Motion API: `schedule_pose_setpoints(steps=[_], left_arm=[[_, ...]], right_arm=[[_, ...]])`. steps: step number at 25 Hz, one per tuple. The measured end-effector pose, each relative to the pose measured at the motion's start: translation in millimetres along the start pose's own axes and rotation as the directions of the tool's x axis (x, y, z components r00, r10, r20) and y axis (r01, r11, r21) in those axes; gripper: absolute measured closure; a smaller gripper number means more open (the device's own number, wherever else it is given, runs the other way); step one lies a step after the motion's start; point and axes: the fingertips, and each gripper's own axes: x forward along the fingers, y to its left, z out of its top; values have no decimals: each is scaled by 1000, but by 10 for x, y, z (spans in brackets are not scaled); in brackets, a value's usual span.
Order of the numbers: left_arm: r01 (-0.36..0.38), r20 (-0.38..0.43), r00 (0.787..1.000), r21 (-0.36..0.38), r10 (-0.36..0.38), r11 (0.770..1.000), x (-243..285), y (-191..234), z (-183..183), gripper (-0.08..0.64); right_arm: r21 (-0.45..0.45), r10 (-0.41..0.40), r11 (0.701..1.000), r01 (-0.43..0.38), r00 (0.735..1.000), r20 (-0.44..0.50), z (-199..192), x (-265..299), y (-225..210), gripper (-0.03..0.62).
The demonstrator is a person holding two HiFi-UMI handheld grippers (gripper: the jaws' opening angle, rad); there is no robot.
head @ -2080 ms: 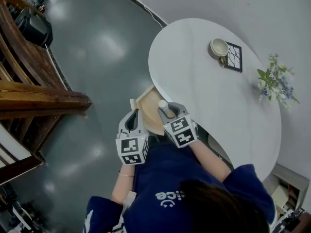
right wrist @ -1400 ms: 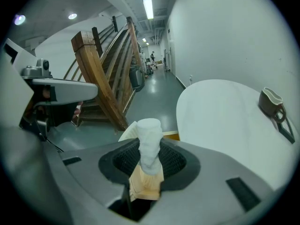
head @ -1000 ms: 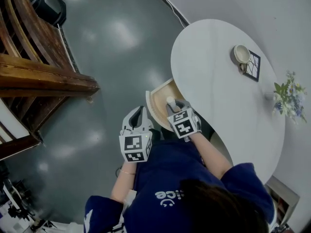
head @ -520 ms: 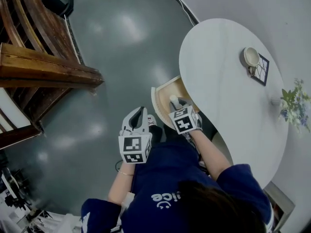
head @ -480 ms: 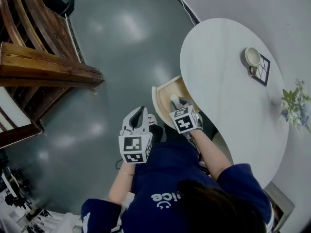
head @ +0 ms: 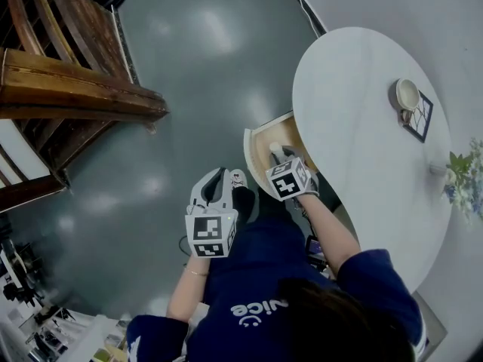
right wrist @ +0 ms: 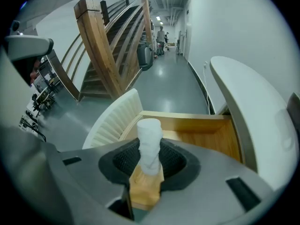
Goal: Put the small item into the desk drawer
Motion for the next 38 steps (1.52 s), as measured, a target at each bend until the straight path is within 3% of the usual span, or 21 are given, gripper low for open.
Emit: schedule_pose_setpoints(steps=[18, 38], left_arm=[[-57, -70, 996, -59, 53, 997, -36, 119, -267, 557], [-106, -137, 986, -101, 92, 989, -90, 211, -552, 557]], right_arm=[[-110, 12, 994, -25, 993, -116, -196, 560, -19, 465], [-100, 36, 993, -60, 975, -220, -376, 1006, -49, 465]])
